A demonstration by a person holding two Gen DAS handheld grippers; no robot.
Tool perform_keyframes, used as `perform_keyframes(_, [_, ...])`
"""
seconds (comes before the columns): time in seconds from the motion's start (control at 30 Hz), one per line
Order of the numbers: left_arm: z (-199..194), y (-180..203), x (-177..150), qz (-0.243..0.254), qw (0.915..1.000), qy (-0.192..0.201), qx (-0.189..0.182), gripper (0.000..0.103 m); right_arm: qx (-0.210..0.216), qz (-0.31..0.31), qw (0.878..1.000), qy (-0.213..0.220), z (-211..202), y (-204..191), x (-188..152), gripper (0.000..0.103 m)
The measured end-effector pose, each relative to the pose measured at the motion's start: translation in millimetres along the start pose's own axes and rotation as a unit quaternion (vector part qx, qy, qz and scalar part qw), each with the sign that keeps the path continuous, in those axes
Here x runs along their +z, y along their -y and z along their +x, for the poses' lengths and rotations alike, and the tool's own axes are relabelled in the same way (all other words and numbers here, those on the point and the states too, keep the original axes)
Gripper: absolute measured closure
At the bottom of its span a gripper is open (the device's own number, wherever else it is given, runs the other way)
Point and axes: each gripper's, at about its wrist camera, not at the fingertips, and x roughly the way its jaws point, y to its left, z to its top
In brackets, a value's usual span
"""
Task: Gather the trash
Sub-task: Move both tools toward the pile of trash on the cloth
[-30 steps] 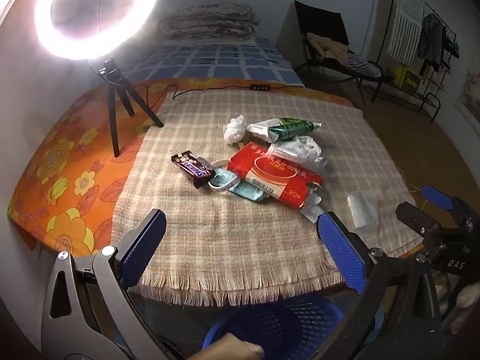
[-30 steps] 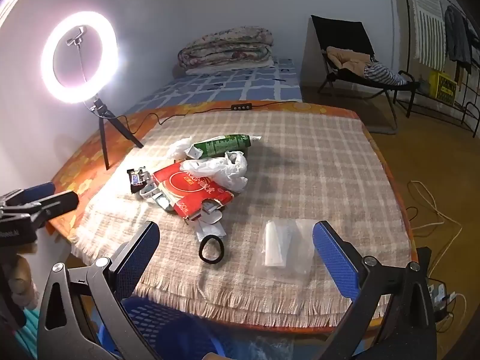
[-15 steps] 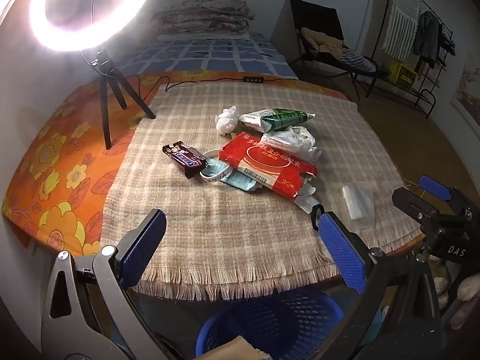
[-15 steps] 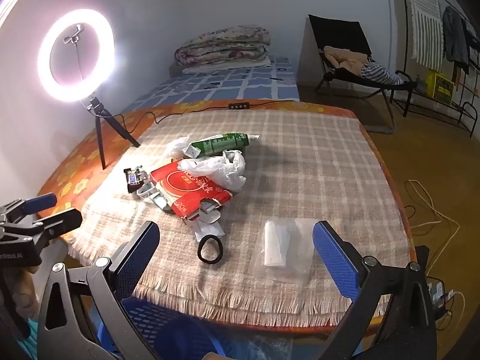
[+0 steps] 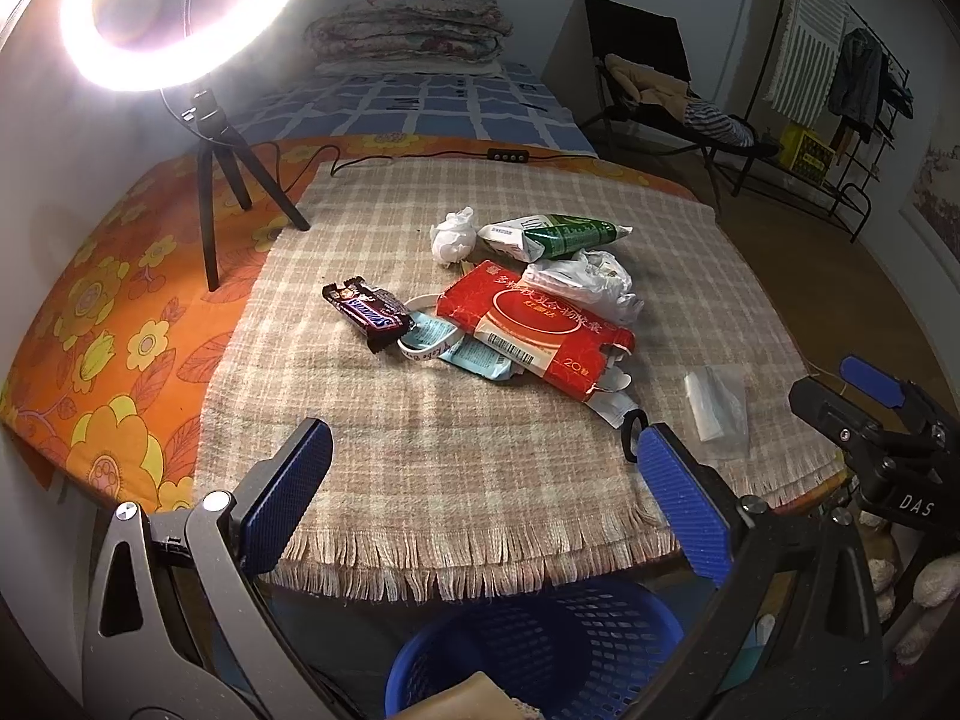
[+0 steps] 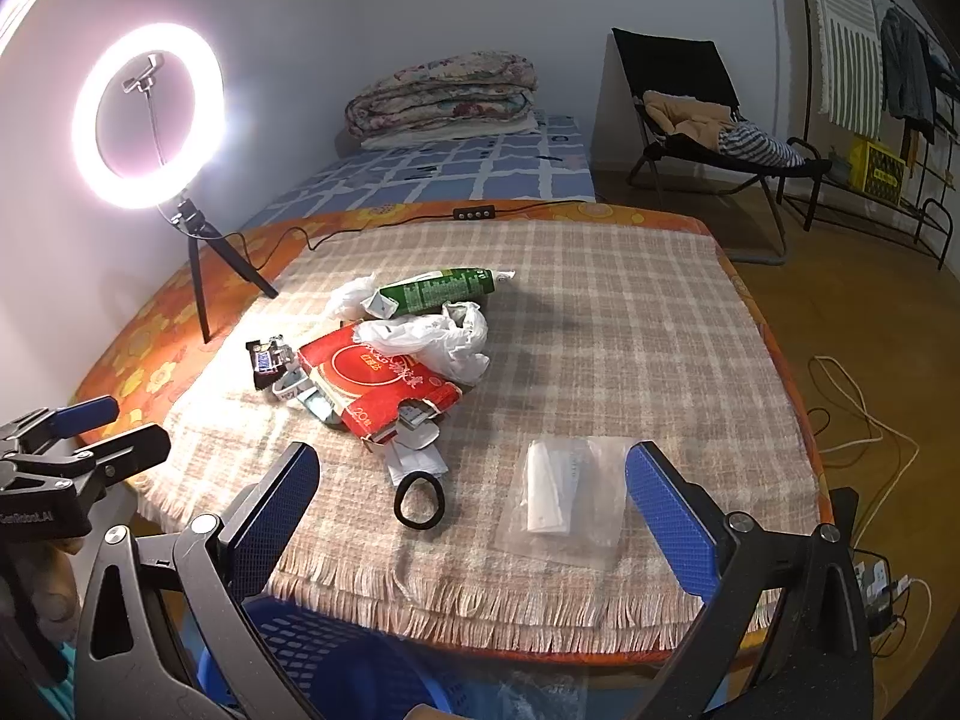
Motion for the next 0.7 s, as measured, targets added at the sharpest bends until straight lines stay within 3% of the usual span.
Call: perform_keyframes(0.7, [2.0, -5.6, 1.1, -0.006, 1.0000, -0.003, -0.002, 0.000, -0.017, 0.011, 0.999, -0.027, 9.0, 2.3, -2.2, 0.001])
